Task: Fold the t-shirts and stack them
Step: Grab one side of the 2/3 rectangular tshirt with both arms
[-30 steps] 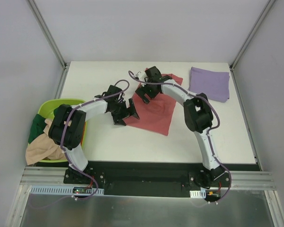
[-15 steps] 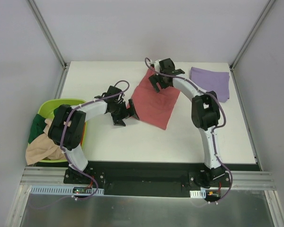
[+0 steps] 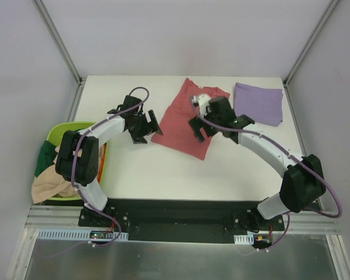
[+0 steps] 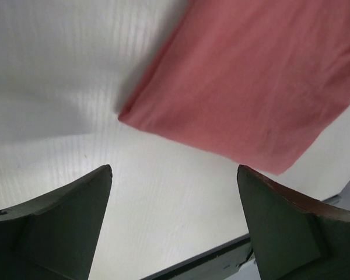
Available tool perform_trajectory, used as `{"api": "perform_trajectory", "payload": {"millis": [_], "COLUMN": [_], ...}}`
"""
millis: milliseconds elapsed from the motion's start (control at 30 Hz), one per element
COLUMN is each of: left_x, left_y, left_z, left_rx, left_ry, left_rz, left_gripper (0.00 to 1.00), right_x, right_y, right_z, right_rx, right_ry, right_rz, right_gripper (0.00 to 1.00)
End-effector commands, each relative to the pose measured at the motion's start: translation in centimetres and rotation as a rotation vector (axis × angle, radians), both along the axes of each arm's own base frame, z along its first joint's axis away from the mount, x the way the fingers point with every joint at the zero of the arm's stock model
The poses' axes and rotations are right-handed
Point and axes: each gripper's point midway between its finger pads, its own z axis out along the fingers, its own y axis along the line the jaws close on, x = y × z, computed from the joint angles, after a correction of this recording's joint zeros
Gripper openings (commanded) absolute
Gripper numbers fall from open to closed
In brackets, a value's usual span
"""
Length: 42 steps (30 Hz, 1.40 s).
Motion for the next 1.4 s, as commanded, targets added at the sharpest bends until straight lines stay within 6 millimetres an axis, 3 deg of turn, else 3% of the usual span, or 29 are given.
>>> {"api": "perform_trajectory", "payload": {"millis": [0,133,300,467,600,733,867,1000,1100,1367], "left_x": [2.4,3.4,2.7,2.2,2.7,3.3,3.7,3.7,3.8,4.1], "left_y": [1.0,0.9,1.5,2.1,2.5,2.2,2.6,3.2,3.5,4.5], "left_z": [-1.5,-2.7,-5.4,-7.0,-7.7,-7.9,-7.7,-7.4,-7.4,-7.0], "left_rx": [0.061,0.077,0.113,0.151,0.182,0.179,0.203,0.221,0.228,0.242], "left_ry": [0.054,0.087,0.164,0.193,0.195,0.198,0.178,0.167,0.167,0.163], "left_rz": [0.056,0.069,0.107,0.116,0.126,0.128,0.125,0.134,0.145,0.170], "left_gripper": [0.82,0.68,0.55,0.34,0.26,0.00,0.00,0.00,0.00,0.00], "right_x": [-6.9,-9.4,-9.0,-8.5,-8.7,-8.8,-8.7,-7.9,-8.3,-10.7], "right_y": [1.6,2.6,2.4,2.2,2.5,3.2,3.3,2.6,2.0,0.2], "right_z": [-6.3,-9.0,-11.2,-12.1,-12.3,-12.5,-13.4,-14.3,-15.1,-16.0], "right_rx": [-0.071,-0.049,-0.107,-0.169,-0.200,-0.231,-0.290,-0.369,-0.402,-0.446], "right_ry": [0.162,0.260,0.296,0.275,0.247,0.209,0.250,0.257,0.297,0.407], "right_rz": [0.114,0.156,0.135,0.134,0.167,0.224,0.258,0.232,0.217,0.163], "right_gripper": [0.96,0.96,0.97,0.99,0.99,0.96,0.84,0.80,0.62,0.34]}}
